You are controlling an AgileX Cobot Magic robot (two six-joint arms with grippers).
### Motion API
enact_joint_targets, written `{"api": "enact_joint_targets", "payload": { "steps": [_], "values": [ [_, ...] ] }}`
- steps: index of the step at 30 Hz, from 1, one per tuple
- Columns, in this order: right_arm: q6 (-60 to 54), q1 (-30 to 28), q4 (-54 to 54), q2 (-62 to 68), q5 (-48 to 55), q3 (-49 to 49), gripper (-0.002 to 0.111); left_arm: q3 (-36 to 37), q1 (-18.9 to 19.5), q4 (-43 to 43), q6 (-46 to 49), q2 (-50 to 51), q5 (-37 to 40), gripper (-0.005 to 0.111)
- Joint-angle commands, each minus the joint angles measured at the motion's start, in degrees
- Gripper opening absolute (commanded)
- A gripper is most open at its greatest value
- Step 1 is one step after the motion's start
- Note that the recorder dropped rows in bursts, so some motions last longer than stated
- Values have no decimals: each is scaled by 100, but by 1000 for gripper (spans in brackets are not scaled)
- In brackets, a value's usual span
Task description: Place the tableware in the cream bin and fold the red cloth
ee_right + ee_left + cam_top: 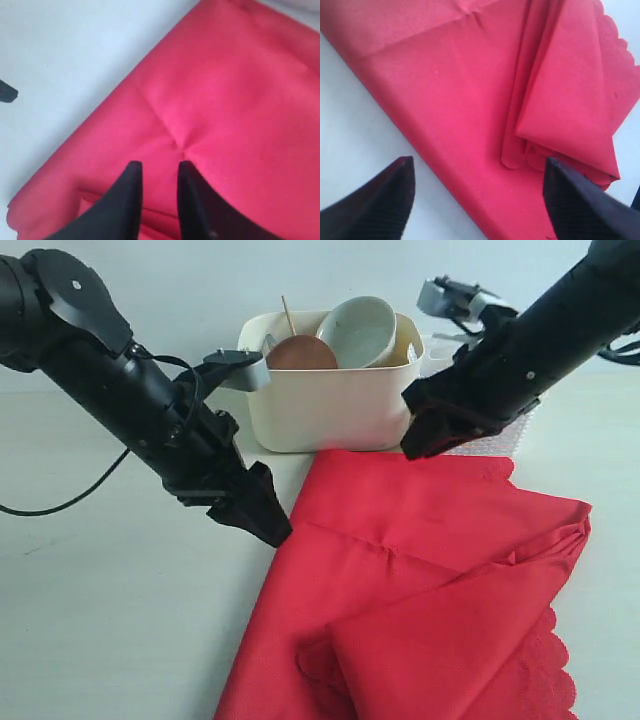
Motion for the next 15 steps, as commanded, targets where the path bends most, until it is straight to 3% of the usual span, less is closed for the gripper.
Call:
{"api": "enact_joint_targets", "payload": {
  "steps": [1,7,15],
  "values": [
    [-115,276,-225,384,-592,301,20,19,-134,-115,64,224,-86,61],
    [409,415,-692,1053,-1409,474,20,19,-411,-115,67,541,-97,61],
    [1132,415,-1799,1408,-927,474,19,19,-728,-104,138,969,-458,61]
  ]
}}
